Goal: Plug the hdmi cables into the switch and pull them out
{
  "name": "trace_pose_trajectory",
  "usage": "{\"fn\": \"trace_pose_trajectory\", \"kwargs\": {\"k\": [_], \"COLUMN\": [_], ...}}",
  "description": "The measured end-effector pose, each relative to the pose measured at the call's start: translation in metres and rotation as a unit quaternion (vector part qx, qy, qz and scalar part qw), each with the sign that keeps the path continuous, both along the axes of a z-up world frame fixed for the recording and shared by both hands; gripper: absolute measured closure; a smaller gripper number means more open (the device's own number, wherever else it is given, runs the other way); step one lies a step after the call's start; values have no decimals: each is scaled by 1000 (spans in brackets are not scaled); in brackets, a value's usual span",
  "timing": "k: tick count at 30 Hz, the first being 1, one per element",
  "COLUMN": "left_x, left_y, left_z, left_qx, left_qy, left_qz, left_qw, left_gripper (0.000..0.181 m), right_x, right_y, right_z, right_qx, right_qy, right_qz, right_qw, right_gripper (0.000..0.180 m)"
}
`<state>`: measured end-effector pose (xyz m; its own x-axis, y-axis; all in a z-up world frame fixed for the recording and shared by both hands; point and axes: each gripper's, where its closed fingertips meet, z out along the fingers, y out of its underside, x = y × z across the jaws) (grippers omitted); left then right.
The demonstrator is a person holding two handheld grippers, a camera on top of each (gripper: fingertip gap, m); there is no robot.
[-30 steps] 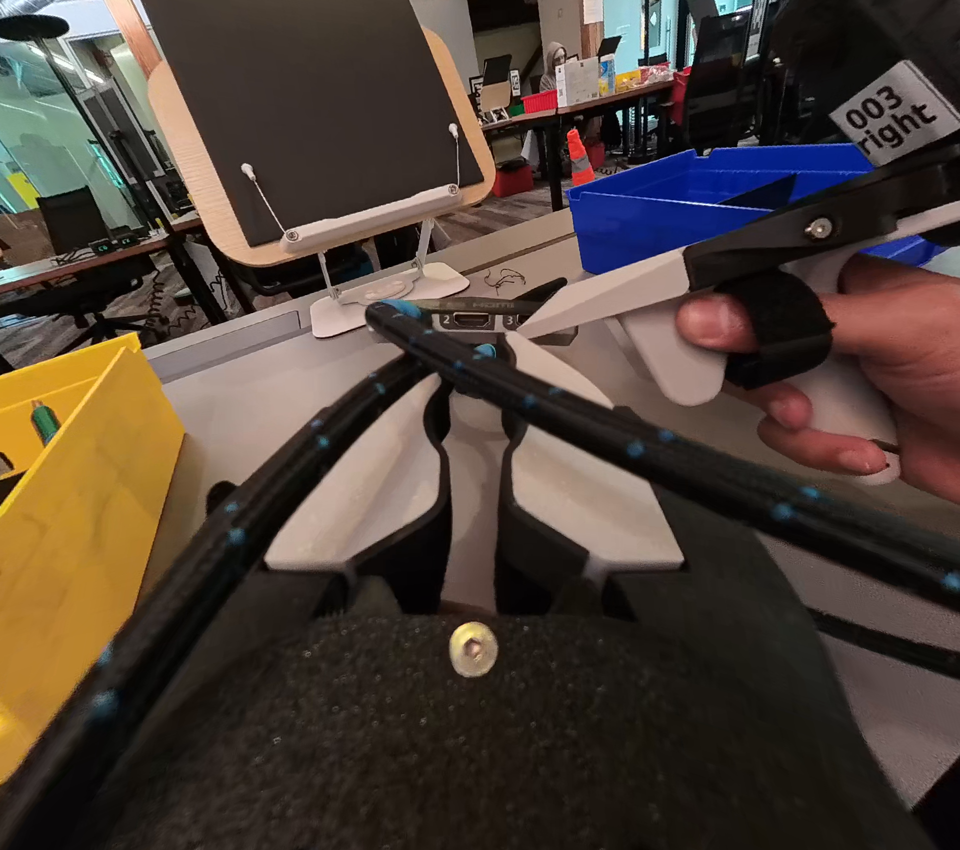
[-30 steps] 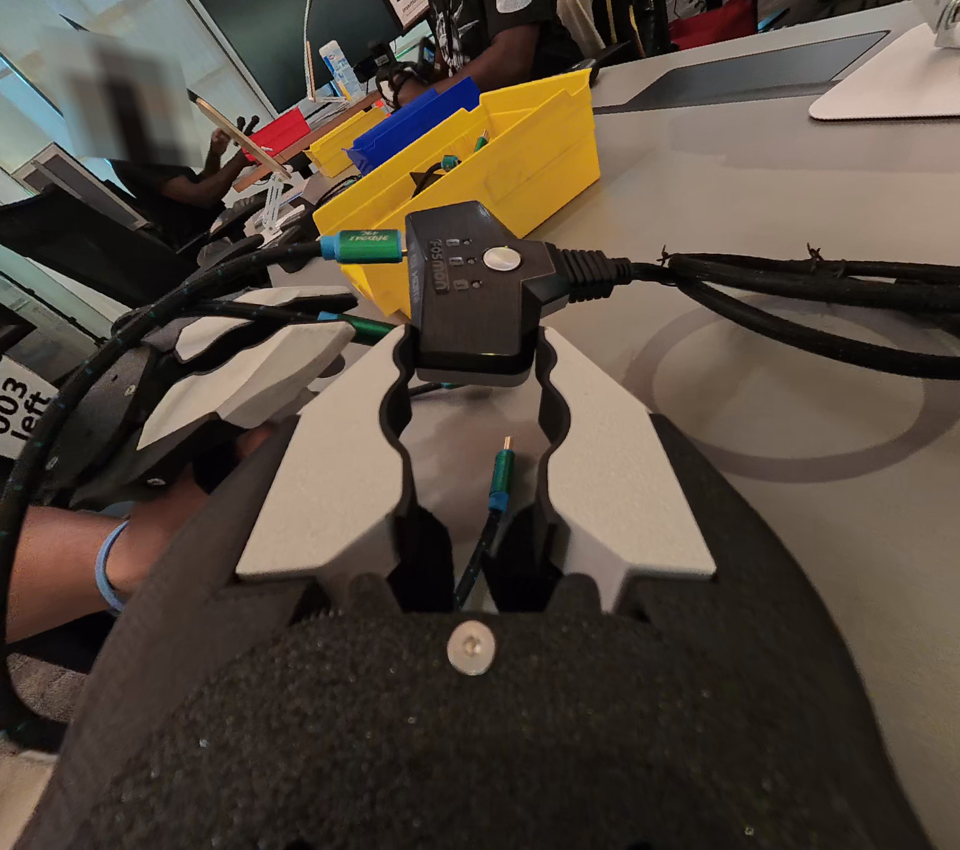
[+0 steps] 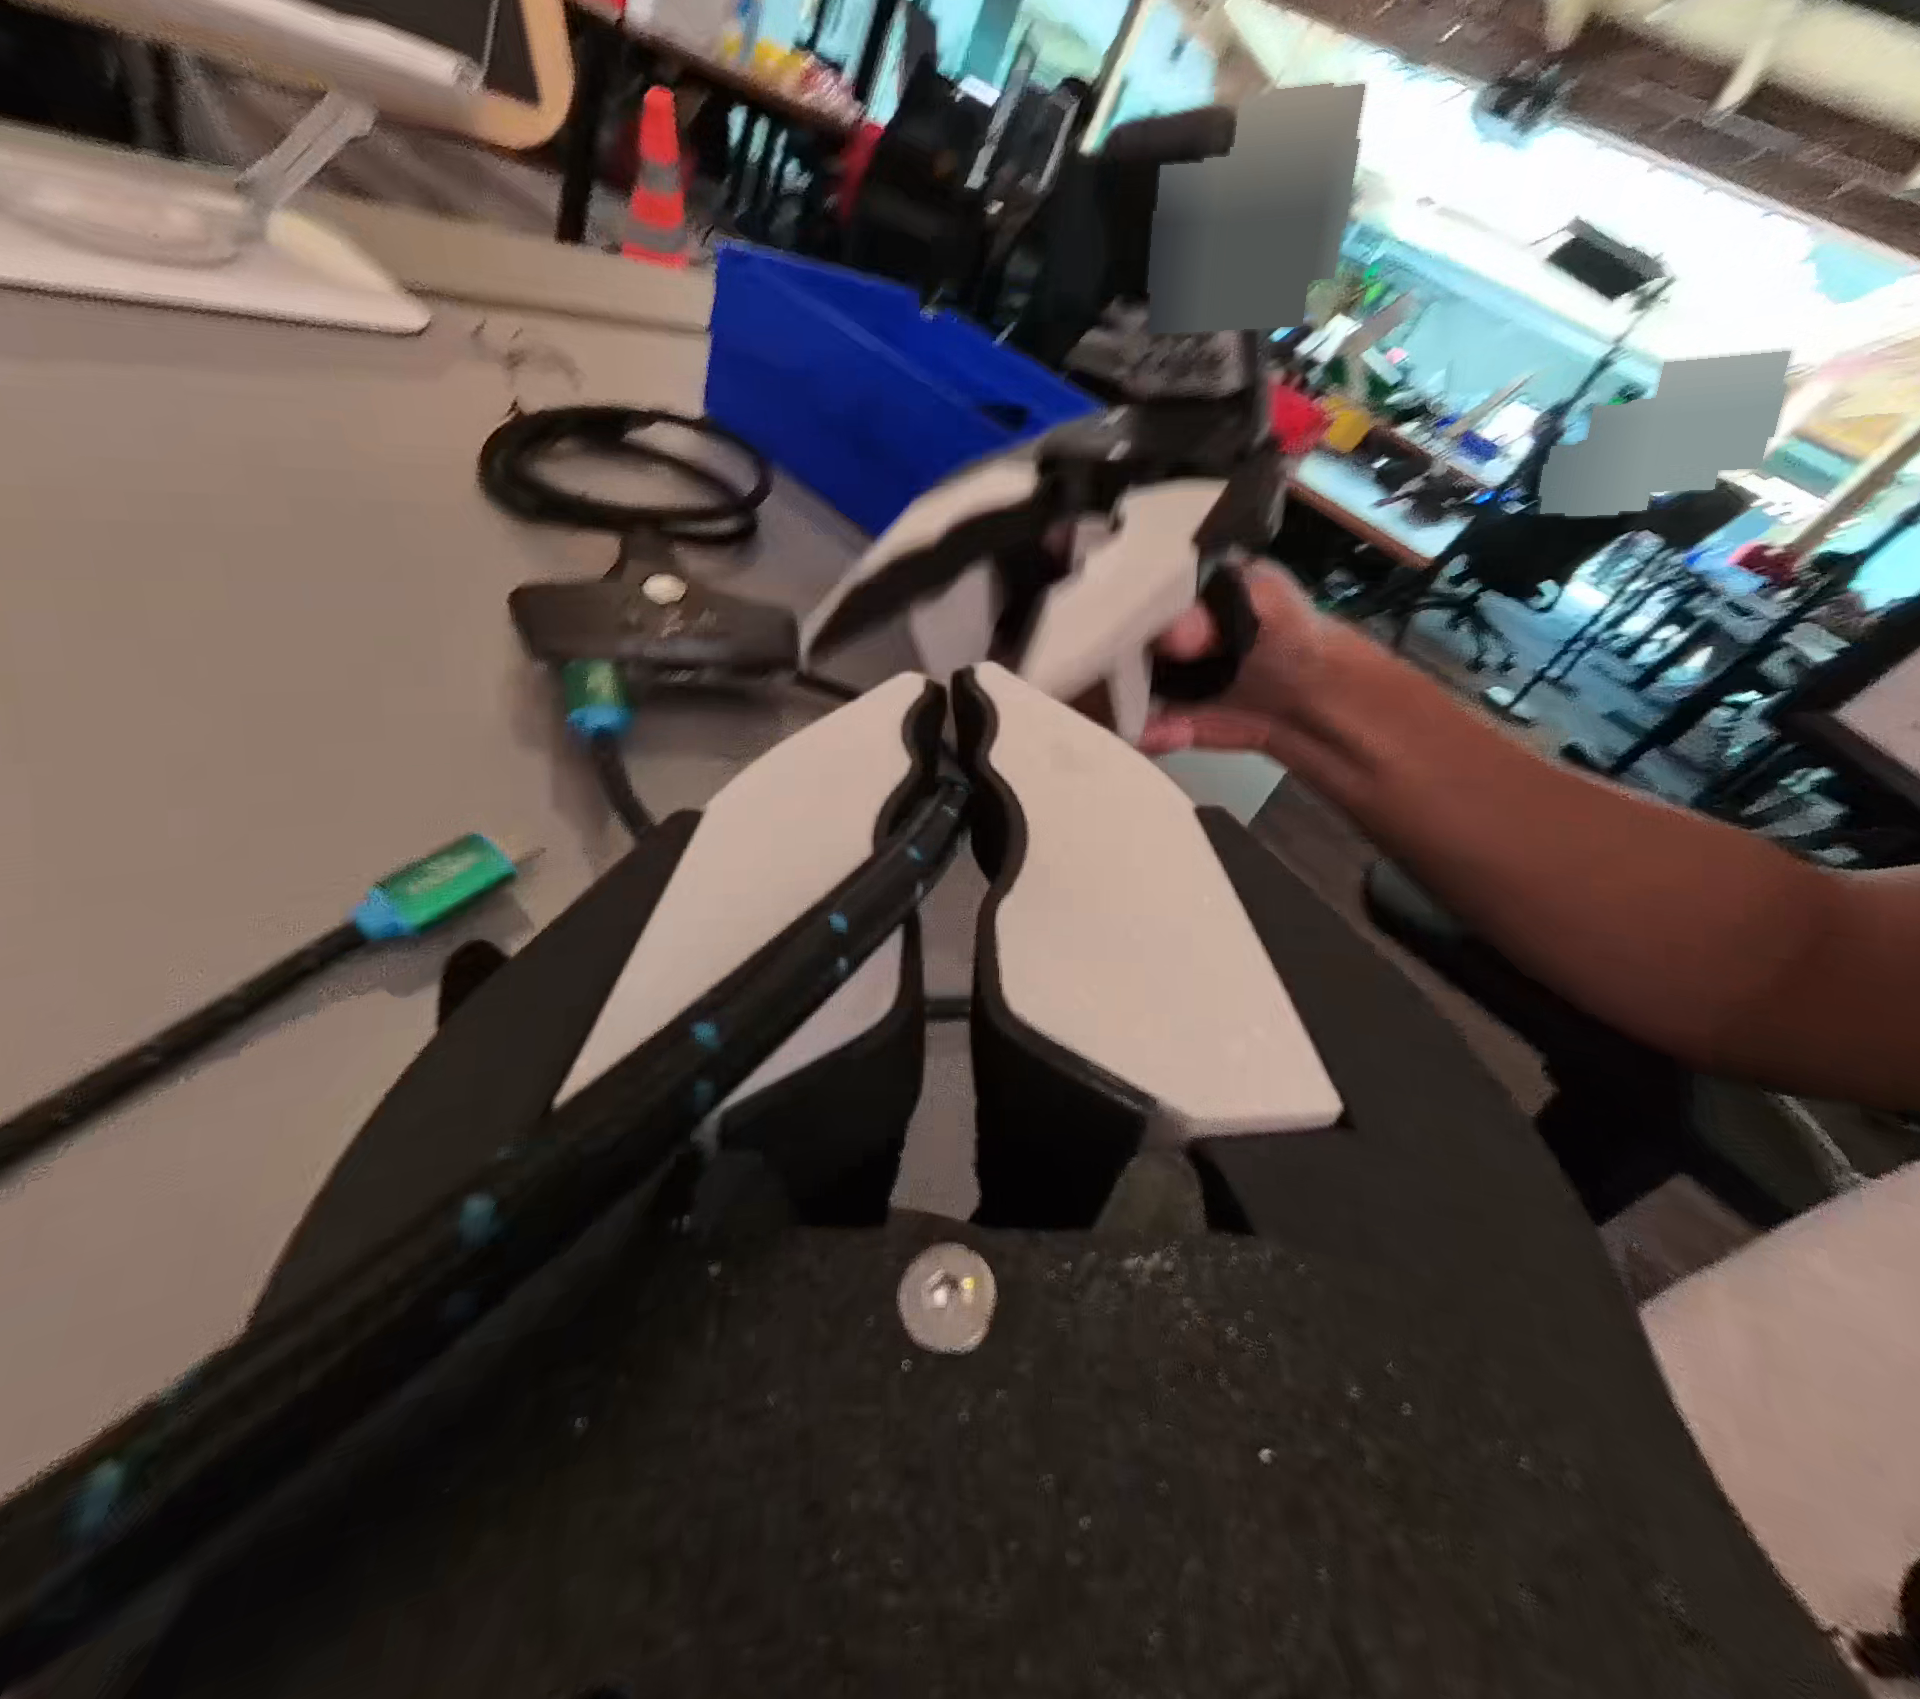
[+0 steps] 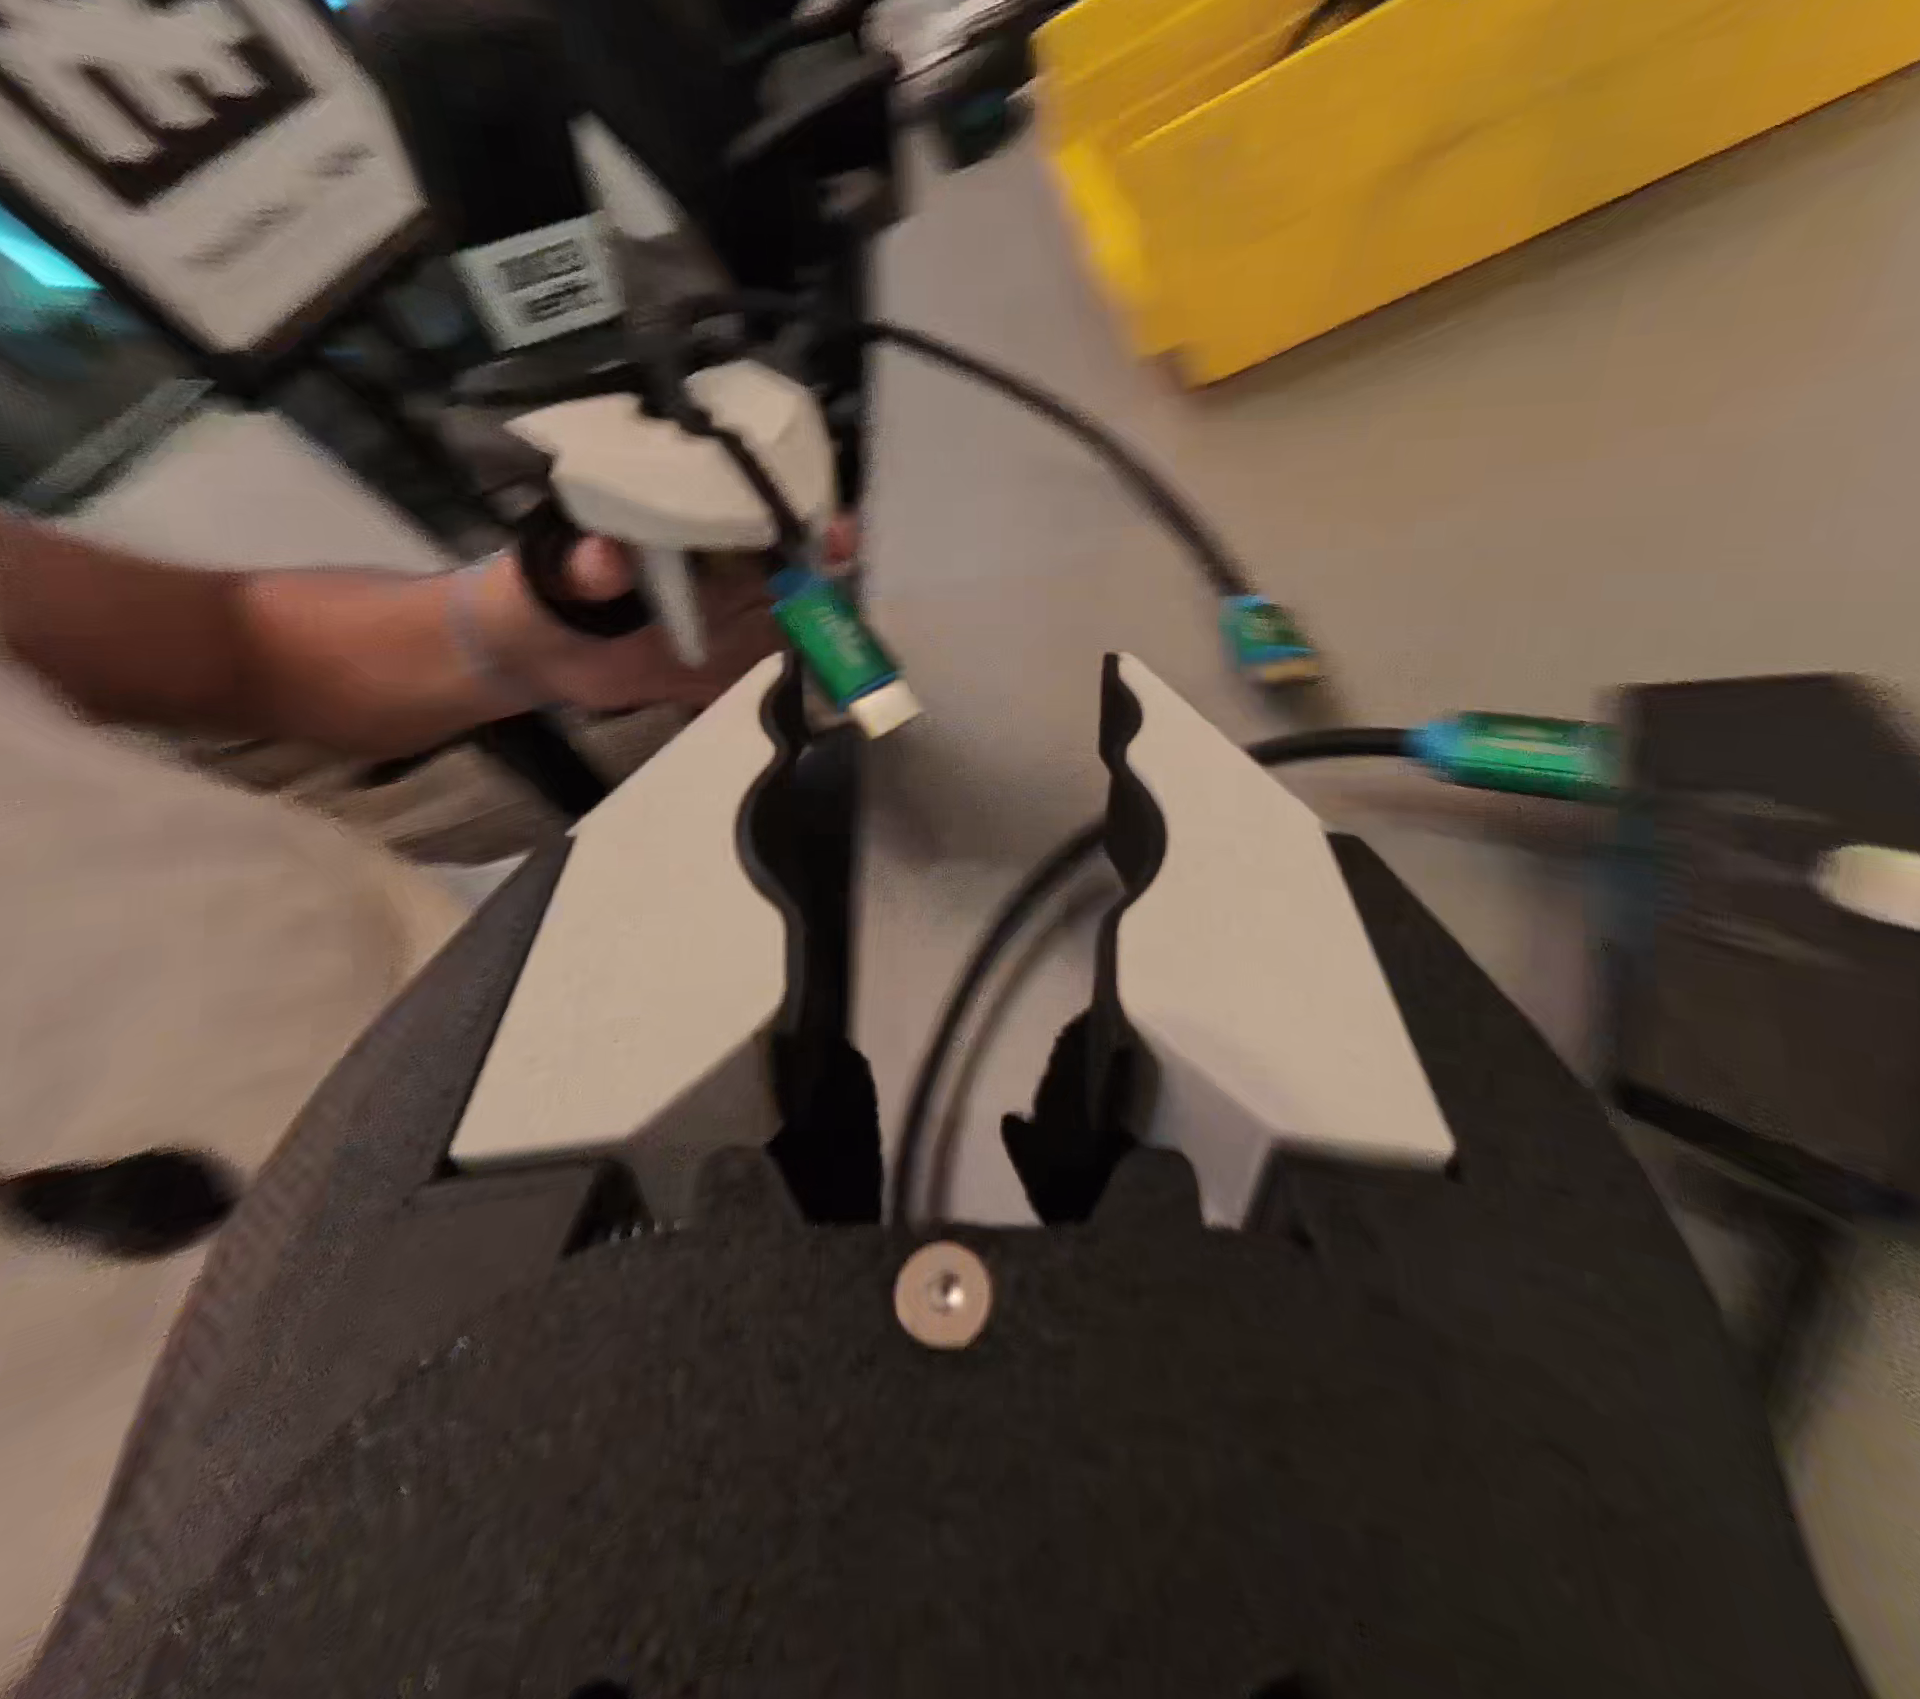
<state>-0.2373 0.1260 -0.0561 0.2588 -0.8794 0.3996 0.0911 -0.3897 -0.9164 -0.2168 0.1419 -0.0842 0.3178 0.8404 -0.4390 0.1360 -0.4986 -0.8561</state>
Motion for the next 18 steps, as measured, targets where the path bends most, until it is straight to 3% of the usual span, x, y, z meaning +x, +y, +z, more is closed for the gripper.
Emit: {"fn": "trace_pose_trajectory", "kwargs": {"k": [2, 5, 7, 14, 18], "left_x": [-1, -3, -4, 1, -2], "left_y": [-4, -7, -10, -17, -16], "left_z": [8, 10, 10, -21, -26], "left_qx": [-6, -21, -20, -21, -28], "left_qy": [-31, -52, -51, 52, 66], "left_qz": [-22, -33, -37, -85, -89], "left_qw": [999, 998, 998, 995, 993], "left_gripper": [179, 179, 178, 168, 167], "right_x": [-25, -42, -45, -31, -14], "right_y": [-21, -37, -39, -39, -42], "right_z": [-4, 9, 5, -9, -9], "right_qx": [-31, -61, -58, 11, 4], "right_qy": [43, 116, 104, 9, -4], "right_qz": [66, 120, 127, 130, 139], "right_qw": [996, 984, 985, 991, 990], "right_gripper": [124, 139, 157, 159, 160]}}
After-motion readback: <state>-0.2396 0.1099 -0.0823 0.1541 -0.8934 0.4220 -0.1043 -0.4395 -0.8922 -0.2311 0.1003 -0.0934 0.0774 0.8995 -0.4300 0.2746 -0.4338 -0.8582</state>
